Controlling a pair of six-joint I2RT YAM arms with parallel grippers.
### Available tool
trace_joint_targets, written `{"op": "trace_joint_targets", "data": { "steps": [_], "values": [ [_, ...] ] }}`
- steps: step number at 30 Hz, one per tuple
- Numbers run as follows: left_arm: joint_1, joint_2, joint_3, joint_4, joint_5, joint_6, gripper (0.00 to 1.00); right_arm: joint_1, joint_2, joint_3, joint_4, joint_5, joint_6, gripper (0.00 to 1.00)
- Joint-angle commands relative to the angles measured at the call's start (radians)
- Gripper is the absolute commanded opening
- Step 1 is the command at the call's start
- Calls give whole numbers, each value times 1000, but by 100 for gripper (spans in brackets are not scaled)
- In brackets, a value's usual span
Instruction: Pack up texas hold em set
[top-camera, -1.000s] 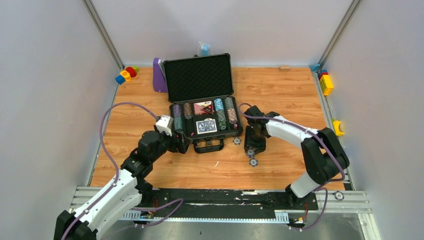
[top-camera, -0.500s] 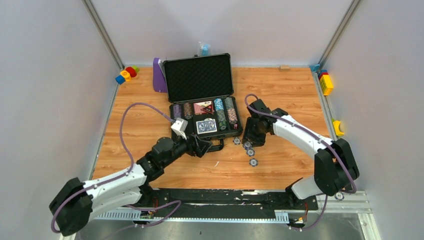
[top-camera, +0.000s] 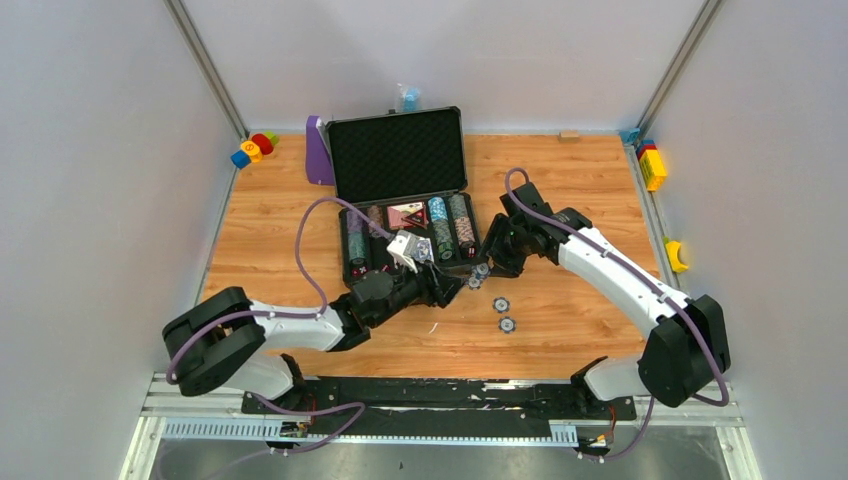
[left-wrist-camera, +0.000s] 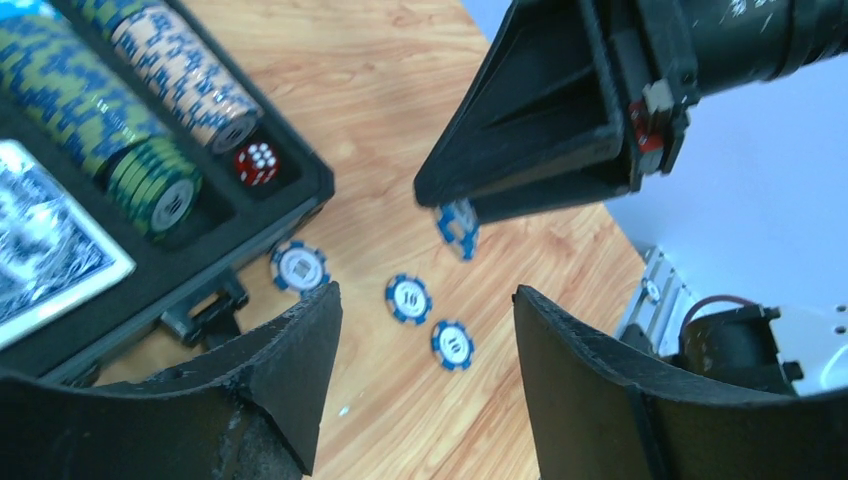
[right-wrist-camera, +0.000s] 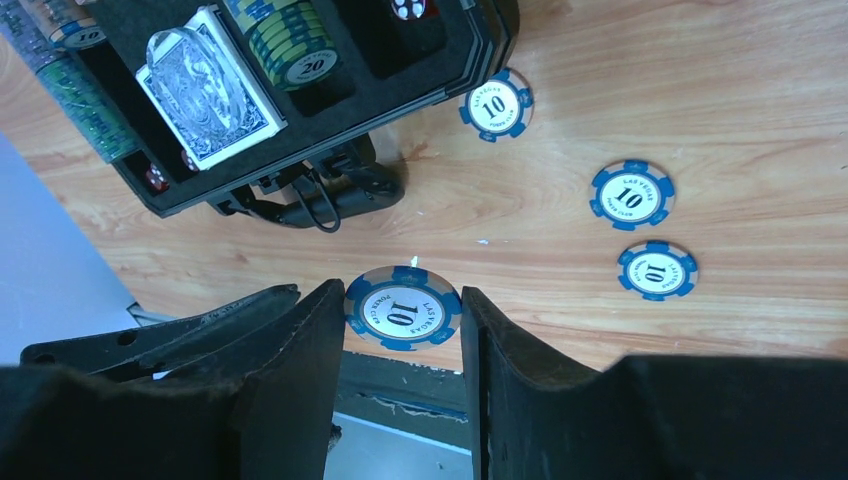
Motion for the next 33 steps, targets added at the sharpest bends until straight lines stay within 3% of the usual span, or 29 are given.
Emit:
{"op": "trace_joint_targets", "data": {
  "steps": [1,22,24,26,27,28,33],
  "values": [
    [-9,68,87,127,-30,-10,70,3,-39,26,30,-45,46,6],
    [-9,180,217,-9,-63,-54,51,4,-67,7,87,-75,41,3],
    [-8,185,216,0,-60,-57,44,4,-72,4,92,-75,41,3],
    [-7,189,220,5,-52,-50,25,3,-73,2,95,-78,39,3],
    [-7,189,224,4,-48,-44,7,4,-73,2,96,-76,38,4],
    [-7,188,228,0,-44,-37,3,4,-74,2,95,-71,35,8],
    [-2,120,210,-67,-65,13,0,-8,-114,-8,90,15,9,63]
  ]
}}
